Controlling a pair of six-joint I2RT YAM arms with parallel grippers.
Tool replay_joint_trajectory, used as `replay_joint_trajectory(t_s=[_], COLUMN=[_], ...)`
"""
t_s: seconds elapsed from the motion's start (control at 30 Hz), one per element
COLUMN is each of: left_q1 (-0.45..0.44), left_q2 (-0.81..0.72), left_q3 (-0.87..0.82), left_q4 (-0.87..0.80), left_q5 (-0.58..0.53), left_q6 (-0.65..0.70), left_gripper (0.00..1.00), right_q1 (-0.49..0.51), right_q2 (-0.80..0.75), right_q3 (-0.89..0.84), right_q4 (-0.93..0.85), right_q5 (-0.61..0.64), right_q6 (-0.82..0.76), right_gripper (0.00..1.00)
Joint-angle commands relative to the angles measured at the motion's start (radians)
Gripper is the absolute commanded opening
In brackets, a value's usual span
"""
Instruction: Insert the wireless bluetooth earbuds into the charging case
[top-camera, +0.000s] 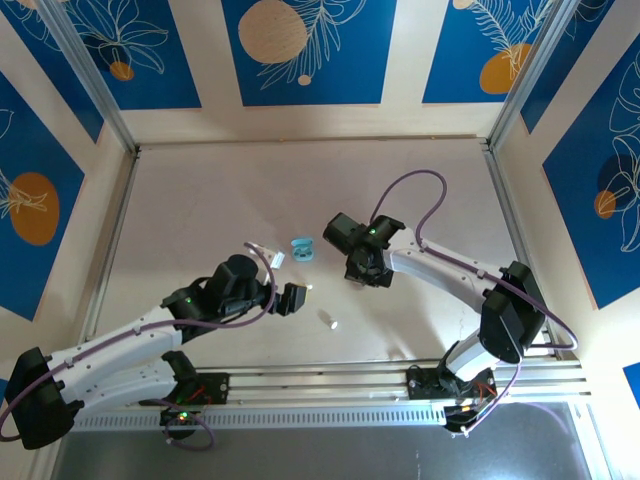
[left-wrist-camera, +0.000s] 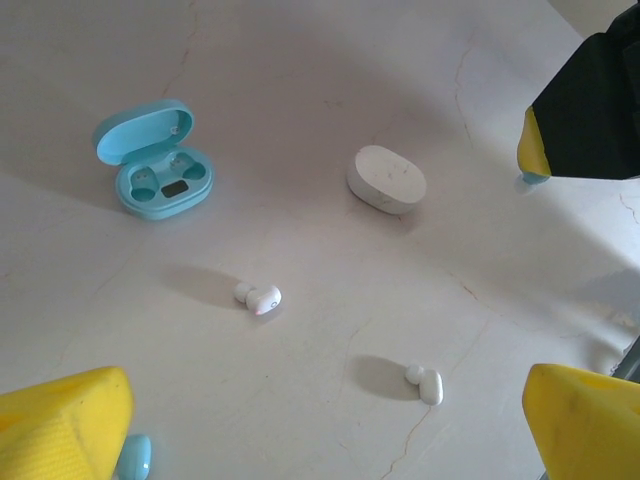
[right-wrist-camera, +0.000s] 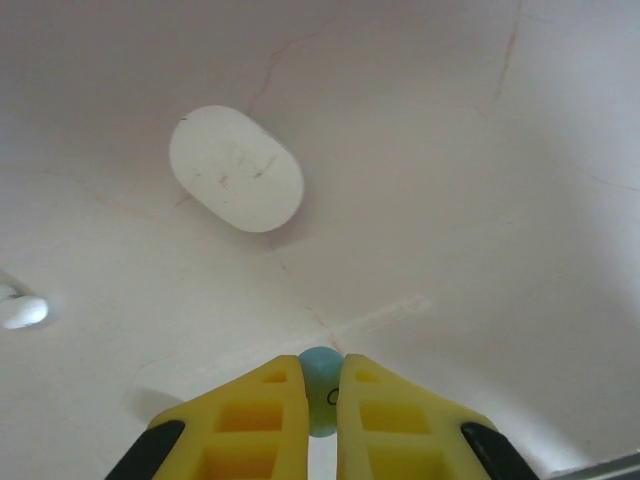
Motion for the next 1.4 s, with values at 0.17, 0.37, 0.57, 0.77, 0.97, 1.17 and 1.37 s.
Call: replay_joint_trajectory(t_s=[0.17, 0.37, 0.57, 0.77, 0.97, 1.17, 1.37], left_q1=[0.135, 0.298, 0.402, 0.408, 0.409, 0.409, 0.41], left_q2=[-0.044, -0.034, -0.047, -0.115, -0.181, -0.169, -0.174], left_q3=[-0.004, -0.064, -0.149, -0.294, -0.37, -0.357, -0.358], left_q4=[0.037, 0.227, 0.402, 0.505, 0.503, 0.493, 0.492], left_q5=[0.118, 0.287, 0.278, 0.102, -0.065, -0.083, -0.085], left_q6=[0.038, -0.042, -0.085, -0.037, -0.042, -0.044, -0.045], left_gripper=[1.0, 1.0, 1.0, 0.99, 1.0, 1.0, 1.0], right_q1=[-0.03, -0.027, 0.0, 0.027, 0.039, 0.046, 0.049], right_q2=[-0.039, 0.017, 0.116, 0.248, 0.368, 0.467, 0.533], right_q3=[-0.021, 0.058, 0.167, 0.29, 0.393, 0.481, 0.517], right_q4=[0.127, 0.145, 0.155, 0.143, 0.156, 0.142, 0.162], right_q5=[-0.114, -0.145, -0.146, -0.128, -0.101, -0.048, -0.027], right_q6=[-0.046, -0.069, -0.09, -0.101, -0.055, -0.007, 0.044], right_gripper=[0.1, 0.1, 0.1, 0.1, 0.09, 0.09, 0.09])
